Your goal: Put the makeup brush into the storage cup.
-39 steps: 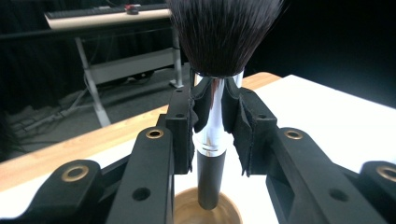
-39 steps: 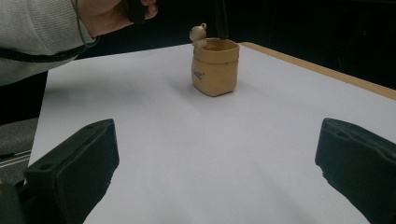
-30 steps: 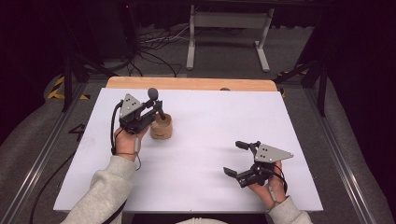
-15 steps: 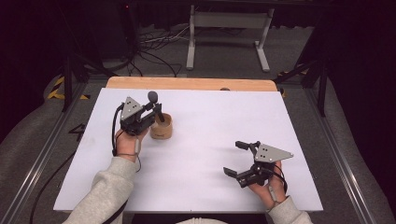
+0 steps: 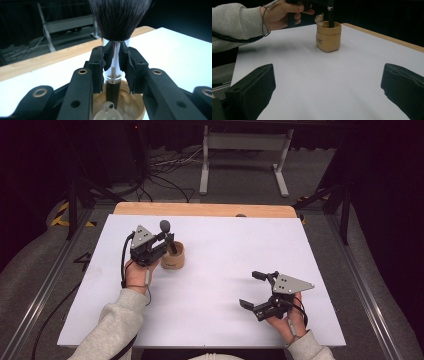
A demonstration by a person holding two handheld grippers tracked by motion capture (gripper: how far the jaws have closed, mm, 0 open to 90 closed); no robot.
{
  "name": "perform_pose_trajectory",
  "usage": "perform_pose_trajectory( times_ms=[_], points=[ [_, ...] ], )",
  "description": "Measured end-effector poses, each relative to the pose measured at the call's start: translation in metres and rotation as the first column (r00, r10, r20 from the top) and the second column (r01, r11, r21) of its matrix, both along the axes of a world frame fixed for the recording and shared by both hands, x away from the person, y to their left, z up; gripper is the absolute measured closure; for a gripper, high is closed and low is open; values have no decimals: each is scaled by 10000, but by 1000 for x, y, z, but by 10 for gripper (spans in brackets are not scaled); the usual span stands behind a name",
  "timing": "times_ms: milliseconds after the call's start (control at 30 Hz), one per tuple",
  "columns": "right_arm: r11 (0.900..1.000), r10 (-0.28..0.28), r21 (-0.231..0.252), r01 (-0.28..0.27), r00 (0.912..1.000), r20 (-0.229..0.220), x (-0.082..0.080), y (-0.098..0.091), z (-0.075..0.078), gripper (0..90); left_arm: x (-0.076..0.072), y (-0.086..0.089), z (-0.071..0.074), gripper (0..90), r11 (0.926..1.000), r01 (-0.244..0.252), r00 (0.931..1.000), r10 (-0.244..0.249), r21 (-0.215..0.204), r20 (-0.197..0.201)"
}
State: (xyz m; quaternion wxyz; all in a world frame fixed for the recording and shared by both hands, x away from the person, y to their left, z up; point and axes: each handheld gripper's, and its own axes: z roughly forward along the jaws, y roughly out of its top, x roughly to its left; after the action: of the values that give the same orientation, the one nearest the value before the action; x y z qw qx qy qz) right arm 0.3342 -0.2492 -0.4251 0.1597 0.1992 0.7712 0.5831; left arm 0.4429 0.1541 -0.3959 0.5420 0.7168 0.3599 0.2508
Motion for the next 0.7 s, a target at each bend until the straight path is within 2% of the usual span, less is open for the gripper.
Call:
perform_pose_trajectory(
  times_ms=[67, 100, 133, 167, 200, 267, 300, 367, 467, 633, 700],
  points=[
    [10000, -6, -1, 6, 10000, 9, 0, 0, 0, 0, 0, 1, 0, 679, 9999, 90, 10000, -90, -84, 3],
    [10000, -13, 24, 13, 10000, -6, 0, -1, 0, 0, 0, 3, 1, 541, 9996, 173, 9998, -172, -228, 43],
    [10000, -21, 33, 21, 10000, 0, 0, -1, 0, 0, -1, 5, 3, 491, 9989, 234, 9997, -232, -417, 53],
    [10000, -21, 33, 21, 10000, 0, 0, -1, 0, 0, -1, 5, 3, 418, 9989, 234, 9997, -232, -417, 53],
    [10000, -36, 21, 36, 10000, -3, 0, -1, 0, 0, -2, 7, 5, 418, 9975, 324, 9994, -316, -621, 141],
    [10000, -46, 19, 46, 10000, 1, 0, -2, 1, 0, -6, 11, 11, 259, 9950, 484, 9985, -458, -877, 313],
    [10000, -56, 23, 56, 10000, 5, 0, -2, 1, 0, -8, 13, 14, 157, 9936, 624, 9976, -593, -942, 355],
    [10000, -72, 28, 72, 10000, 0, 0, -2, 1, 0, -13, 15, 18, 62, 9939, 738, 9965, -702, -819, 461],
    [9999, -86, 71, 86, 10000, 8, 1, -3, 1, 0, -19, 18, 23, 13, 9946, 828, 9951, -792, -627, 584],
    [9999, -103, 115, 103, 9999, 9, 1, -3, 2, 0, -32, 29, 32, 0, 9918, 844, 9930, -757, -955, 912],
    [9999, -99, 127, 99, 9999, 28, 2, -4, 2, 0, -36, 32, 34, 0, 9924, 890, 9914, -799, -856, 1041]
  ],
)
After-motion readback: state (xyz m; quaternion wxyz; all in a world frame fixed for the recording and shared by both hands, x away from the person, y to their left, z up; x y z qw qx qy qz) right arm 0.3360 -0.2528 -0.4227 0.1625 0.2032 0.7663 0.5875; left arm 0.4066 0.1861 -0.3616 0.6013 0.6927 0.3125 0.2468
